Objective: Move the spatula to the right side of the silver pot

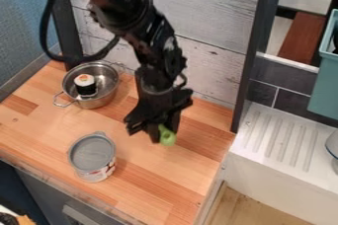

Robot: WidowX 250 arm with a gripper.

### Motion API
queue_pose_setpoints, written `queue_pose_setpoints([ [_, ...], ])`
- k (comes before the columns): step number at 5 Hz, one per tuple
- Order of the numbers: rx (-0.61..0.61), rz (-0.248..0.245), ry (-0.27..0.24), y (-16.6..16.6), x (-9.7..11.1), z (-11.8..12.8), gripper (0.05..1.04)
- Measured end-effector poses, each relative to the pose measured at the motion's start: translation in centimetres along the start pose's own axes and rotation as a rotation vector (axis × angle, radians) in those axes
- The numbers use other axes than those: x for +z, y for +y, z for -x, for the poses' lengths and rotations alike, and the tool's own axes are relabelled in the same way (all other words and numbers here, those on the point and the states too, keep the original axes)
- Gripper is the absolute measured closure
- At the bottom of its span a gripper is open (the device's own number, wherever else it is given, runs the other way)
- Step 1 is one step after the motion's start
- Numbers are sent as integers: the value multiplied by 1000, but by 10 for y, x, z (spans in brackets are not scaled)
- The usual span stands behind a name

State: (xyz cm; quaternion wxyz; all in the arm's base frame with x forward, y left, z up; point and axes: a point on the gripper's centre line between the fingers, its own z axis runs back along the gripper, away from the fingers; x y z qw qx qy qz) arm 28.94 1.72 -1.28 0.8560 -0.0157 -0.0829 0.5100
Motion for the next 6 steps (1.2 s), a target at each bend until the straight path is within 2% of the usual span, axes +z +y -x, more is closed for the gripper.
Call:
queue_pose_setpoints([
  [1, 96, 58, -14, -12, 7, -22, 722],
  [3, 352, 74, -4, -23, -12, -55, 722],
  [6, 400, 7, -5, -36, -49, -71, 722],
])
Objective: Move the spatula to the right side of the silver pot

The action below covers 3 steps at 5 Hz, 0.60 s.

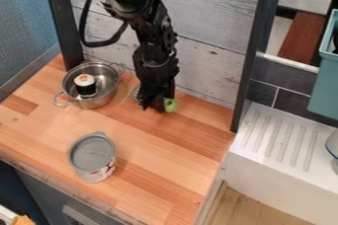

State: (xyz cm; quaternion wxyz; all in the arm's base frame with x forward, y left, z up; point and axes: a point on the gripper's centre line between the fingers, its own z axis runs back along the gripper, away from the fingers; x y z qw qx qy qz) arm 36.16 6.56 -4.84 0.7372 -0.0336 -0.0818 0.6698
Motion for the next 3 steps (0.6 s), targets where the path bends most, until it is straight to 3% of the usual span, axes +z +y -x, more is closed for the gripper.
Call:
queue_pose_setpoints([
  [1, 3, -12, 4, -1, -5, 0, 722],
  [2, -1, -22, 15, 0, -5, 1, 653],
  [3, -23, -38, 19, 0, -3, 2, 338],
])
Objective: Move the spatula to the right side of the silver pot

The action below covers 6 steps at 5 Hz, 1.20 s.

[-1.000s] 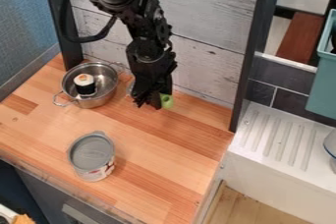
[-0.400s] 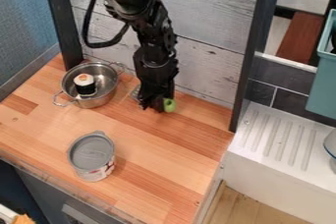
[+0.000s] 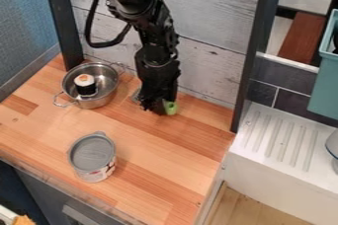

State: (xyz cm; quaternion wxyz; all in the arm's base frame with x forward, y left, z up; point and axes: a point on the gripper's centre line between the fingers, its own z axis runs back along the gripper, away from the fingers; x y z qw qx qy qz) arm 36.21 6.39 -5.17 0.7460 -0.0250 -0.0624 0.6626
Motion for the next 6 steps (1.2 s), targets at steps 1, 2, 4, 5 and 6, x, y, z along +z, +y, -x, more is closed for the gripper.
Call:
queue_pose_setpoints([
  [1, -9, 2, 7, 0, 0, 1, 93],
  [2, -22, -5, 9, 1, 1, 1, 81],
  [4, -21, 72, -6, 1, 45, -3, 84],
  [5, 16, 108, -18, 10, 61, -5, 84],
  [6, 71, 160, -11, 28, 70, -11, 84],
])
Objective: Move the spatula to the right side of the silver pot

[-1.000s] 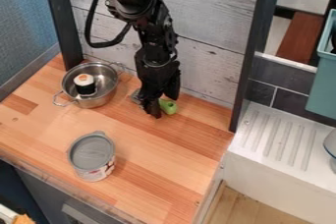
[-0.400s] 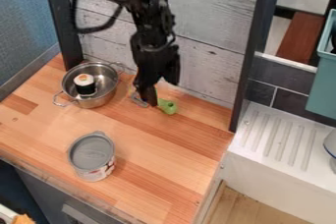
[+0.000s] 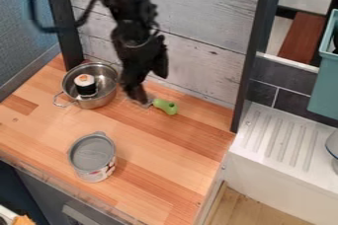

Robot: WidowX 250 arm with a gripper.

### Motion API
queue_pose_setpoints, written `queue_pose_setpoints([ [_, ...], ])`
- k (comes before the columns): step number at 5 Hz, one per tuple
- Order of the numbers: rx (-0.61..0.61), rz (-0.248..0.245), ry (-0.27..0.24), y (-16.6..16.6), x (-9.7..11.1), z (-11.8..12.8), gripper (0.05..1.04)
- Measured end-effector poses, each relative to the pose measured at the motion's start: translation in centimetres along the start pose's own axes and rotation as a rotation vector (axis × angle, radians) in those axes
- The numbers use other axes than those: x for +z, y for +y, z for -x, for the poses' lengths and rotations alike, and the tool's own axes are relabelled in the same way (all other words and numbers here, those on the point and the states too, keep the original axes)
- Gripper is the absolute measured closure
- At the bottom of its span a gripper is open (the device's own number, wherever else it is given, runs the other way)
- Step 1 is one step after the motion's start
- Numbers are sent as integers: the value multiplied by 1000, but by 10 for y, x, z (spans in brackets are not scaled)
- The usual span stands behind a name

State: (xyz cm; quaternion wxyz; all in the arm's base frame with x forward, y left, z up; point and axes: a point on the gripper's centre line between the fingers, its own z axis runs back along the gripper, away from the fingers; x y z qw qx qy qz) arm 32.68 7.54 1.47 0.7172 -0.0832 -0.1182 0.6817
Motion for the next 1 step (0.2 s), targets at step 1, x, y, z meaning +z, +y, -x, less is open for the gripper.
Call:
queue_pose_setpoints([
  [1, 1, 9, -4, -1, 1, -3, 84],
])
